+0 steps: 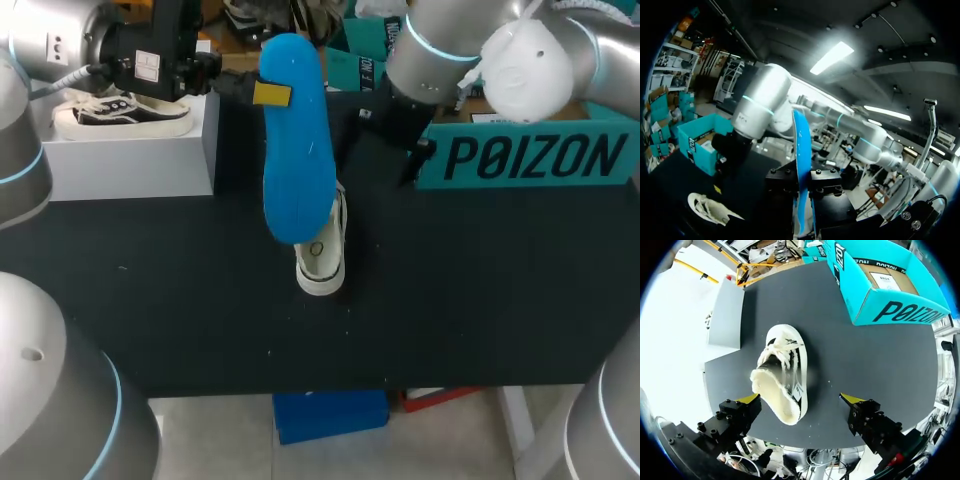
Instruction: Take the shoe out of the shoebox, open the shoe tongue, remove and reinsert the insole, then place the shoe into the shoebox
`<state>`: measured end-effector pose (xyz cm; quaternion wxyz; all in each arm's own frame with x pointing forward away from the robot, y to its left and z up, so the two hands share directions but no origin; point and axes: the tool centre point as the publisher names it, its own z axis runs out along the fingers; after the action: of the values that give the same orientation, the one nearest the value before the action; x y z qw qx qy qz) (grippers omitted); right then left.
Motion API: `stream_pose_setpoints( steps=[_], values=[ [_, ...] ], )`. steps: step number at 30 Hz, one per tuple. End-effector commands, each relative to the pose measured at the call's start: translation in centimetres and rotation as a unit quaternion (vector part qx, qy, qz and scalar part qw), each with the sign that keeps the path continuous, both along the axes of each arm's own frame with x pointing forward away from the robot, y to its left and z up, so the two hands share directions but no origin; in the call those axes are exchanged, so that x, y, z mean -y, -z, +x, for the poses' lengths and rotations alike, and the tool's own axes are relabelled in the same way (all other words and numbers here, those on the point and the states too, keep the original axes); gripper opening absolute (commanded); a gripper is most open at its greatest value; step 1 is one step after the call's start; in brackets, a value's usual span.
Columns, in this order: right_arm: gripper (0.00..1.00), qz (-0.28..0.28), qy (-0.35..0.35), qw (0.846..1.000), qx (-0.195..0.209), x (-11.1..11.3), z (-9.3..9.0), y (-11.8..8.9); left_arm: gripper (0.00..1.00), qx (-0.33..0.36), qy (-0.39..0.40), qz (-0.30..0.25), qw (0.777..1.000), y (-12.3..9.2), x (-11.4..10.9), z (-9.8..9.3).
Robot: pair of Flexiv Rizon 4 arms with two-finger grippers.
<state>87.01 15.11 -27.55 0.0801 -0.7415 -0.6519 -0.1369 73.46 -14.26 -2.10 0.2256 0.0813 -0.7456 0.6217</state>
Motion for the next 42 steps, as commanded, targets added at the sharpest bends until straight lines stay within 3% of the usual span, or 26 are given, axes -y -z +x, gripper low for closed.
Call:
stream_pose_setpoints(
  steps=[1,16,18,19,21,23,26,28,29,33,36,37,42],
  values=[
    [1.00,0.090,-0.004,0.996,0.017,0.6,-0.5,0.0,0.00,0.001,-0.001,0.000,1.000,0.1,0.1,0.0],
    [1.00,0.090,-0.004,0.996,0.017,0.6,-0.5,0.0,0.00,0.001,-0.001,0.000,1.000,0.1,0.1,0.0],
    [1.00,0.090,-0.004,0.996,0.017,0.6,-0.5,0.0,0.00,0.076,-0.014,0.017,0.997,-0.3,0.6,-0.1],
    [1.00,0.117,0.002,0.993,0.018,0.6,-0.5,-0.1,0.00,0.105,-0.023,0.017,0.994,-0.3,0.7,-0.2],
    [1.00,0.099,0.001,0.995,0.025,0.6,-0.5,-0.2,0.00,0.154,-0.025,0.014,0.988,-0.1,0.7,-0.6],
    [1.00,0.125,0.007,0.992,0.030,0.6,-0.3,-0.5,0.00,0.207,-0.034,0.042,0.977,0.4,0.6,-0.9],
    [1.00,0.151,0.015,0.988,0.040,0.6,-0.1,-1.0,0.00,0.286,-0.043,0.032,0.957,0.9,0.3,-1.3],
    [1.00,0.172,0.024,0.984,0.048,0.6,0.0,-1.5,0.00,0.373,-0.042,0.042,0.926,1.6,0.1,-1.6],
    [1.00,0.173,0.030,0.983,0.052,0.6,0.1,-1.6,0.00,0.367,-0.037,0.017,0.929,2.1,0.1,-1.6],
    [1.00,0.224,0.054,0.972,0.056,0.7,0.2,-2.3,0.00,0.445,-0.030,0.020,0.895,4.1,-0.1,-1.7],
    [1.00,0.252,0.065,0.964,0.057,0.6,0.2,-2.6,0.00,0.462,-0.028,-0.007,0.886,4.7,-0.2,-1.6],
    [1.00,0.269,0.076,0.958,0.064,0.5,0.1,-2.9,0.00,0.510,-0.023,-0.003,0.860,5.2,-0.2,-1.7],
    [1.00,0.349,0.103,0.928,0.078,0.6,0.4,-3.2,0.00,0.567,-0.044,-0.014,0.822,6.0,-0.4,-1.1]
  ],
)
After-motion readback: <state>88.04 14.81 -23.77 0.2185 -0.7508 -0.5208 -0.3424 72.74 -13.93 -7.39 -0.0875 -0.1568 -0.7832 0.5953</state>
